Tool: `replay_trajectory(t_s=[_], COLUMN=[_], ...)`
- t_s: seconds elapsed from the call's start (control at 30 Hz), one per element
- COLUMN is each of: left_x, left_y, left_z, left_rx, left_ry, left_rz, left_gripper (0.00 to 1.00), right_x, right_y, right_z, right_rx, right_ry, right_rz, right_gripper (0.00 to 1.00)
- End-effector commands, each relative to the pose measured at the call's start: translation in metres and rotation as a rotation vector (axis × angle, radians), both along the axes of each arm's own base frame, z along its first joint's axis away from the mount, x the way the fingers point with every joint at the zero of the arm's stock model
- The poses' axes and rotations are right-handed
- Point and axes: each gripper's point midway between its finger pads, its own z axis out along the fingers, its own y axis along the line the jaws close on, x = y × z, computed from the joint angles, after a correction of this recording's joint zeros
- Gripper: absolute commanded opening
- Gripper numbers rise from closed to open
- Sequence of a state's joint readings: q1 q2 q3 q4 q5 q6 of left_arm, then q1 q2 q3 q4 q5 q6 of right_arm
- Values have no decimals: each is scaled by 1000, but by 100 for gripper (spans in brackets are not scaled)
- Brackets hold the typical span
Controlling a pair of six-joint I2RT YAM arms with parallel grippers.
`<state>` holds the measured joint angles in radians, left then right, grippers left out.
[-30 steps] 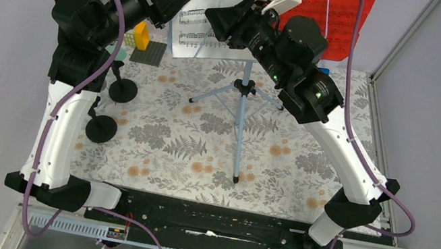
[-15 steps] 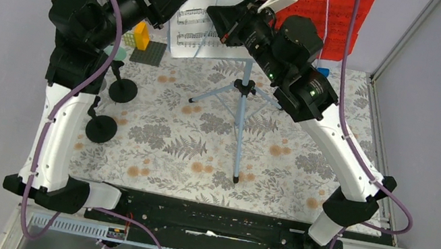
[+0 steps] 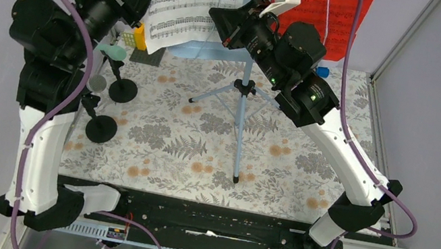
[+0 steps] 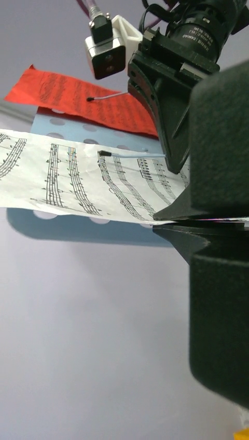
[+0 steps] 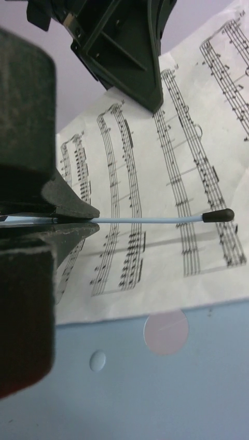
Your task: Pack up the instrument practice props
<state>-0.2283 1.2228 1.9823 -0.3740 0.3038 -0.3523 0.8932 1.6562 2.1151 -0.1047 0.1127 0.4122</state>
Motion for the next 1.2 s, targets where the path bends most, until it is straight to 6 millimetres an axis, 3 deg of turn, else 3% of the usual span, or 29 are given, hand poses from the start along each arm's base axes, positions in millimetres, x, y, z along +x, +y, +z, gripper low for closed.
replay_trajectory(t_s=[0.0, 0.23, 0.5, 0.6, 0.83, 1.03, 1.17], left_x=[-22, -40, -73, -81, -79, -70, -58], left_y=[34, 70, 127, 141, 137, 125, 111], left_z=[24, 21, -5, -19, -59, -87, -113], left_rx=[-14, -32, -101, -103, -60, -11, 30], left_ry=[-82, -62, 33, 80, 182, 247, 309], left_rz=[163, 340, 595, 665, 650, 594, 537], left_gripper=[0, 0, 0, 0, 0, 0, 0], right_x=[-10, -8, -4, -2, -1, -11, -31], right_y=[-12, -12, -9, -9, -15, -31, -40], right_z=[19, 16, 8, 5, 0, -3, -7], right_rx=[17, 9, -3, -10, -17, -26, -46], right_ry=[-57, -56, -44, -39, -36, -47, -78], right_rz=[-9, -18, -26, -33, -60, -68, -19], right_gripper=[1, 2, 6, 13, 51, 73, 82])
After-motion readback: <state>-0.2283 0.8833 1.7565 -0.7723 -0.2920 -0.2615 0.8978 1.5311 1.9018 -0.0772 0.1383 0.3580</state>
